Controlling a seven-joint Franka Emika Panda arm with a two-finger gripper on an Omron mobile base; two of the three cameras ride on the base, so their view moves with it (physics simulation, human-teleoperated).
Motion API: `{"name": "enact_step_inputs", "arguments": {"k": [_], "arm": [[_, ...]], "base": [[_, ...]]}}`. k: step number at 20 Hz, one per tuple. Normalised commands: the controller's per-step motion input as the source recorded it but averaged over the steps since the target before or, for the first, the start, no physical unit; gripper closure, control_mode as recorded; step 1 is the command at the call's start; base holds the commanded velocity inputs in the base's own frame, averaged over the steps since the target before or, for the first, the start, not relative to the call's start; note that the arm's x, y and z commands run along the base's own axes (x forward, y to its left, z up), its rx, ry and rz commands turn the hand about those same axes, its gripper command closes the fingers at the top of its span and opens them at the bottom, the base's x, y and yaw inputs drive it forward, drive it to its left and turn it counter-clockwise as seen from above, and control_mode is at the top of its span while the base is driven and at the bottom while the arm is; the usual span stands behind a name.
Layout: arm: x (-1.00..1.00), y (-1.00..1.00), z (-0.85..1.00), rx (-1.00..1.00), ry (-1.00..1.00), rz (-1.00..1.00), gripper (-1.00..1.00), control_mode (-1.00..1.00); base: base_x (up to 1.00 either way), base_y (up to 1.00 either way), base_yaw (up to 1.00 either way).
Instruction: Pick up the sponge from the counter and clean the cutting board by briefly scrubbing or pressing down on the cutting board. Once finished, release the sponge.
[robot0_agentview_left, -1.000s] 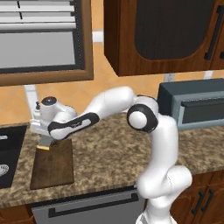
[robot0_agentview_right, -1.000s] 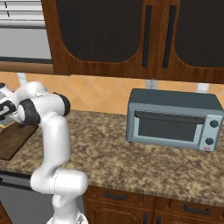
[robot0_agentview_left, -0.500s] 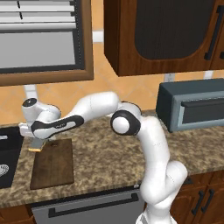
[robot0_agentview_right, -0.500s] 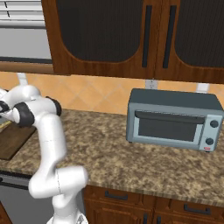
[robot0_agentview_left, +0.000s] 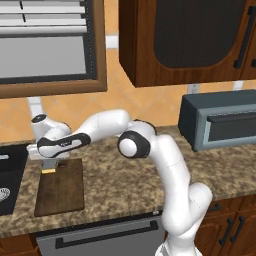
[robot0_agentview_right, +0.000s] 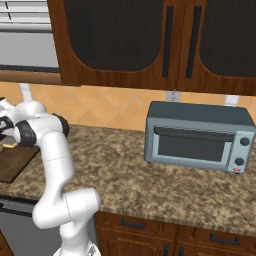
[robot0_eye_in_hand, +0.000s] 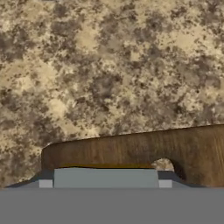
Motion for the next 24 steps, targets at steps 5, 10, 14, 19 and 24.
{"name": "enact_step_inputs", "arguments": {"k": [5, 10, 14, 19, 24], "arm": [[0.28, 0.0, -0.57, 0.04, 0.0, 0.02, 1.0, -1.0], [0.15, 0.0, -0.48, 0.11, 0.0, 0.0, 1.0, -1.0], [0.0, -0.29, -0.43, 0.14, 0.0, 0.0, 1.0, -1.0], [-0.31, -0.92, -0.39, 0.0, -0.02, 0.18, 1.0, -1.0], [-0.38, -0.99, -0.37, -0.04, -0.07, 0.27, 1.0, -1.0]], "base": [[0.0, 0.0, 0.0], [0.0, 0.0, 0.0], [0.0, 0.0, 0.0], [0.0, 0.0, 0.0], [0.0, 0.0, 0.0]]}}
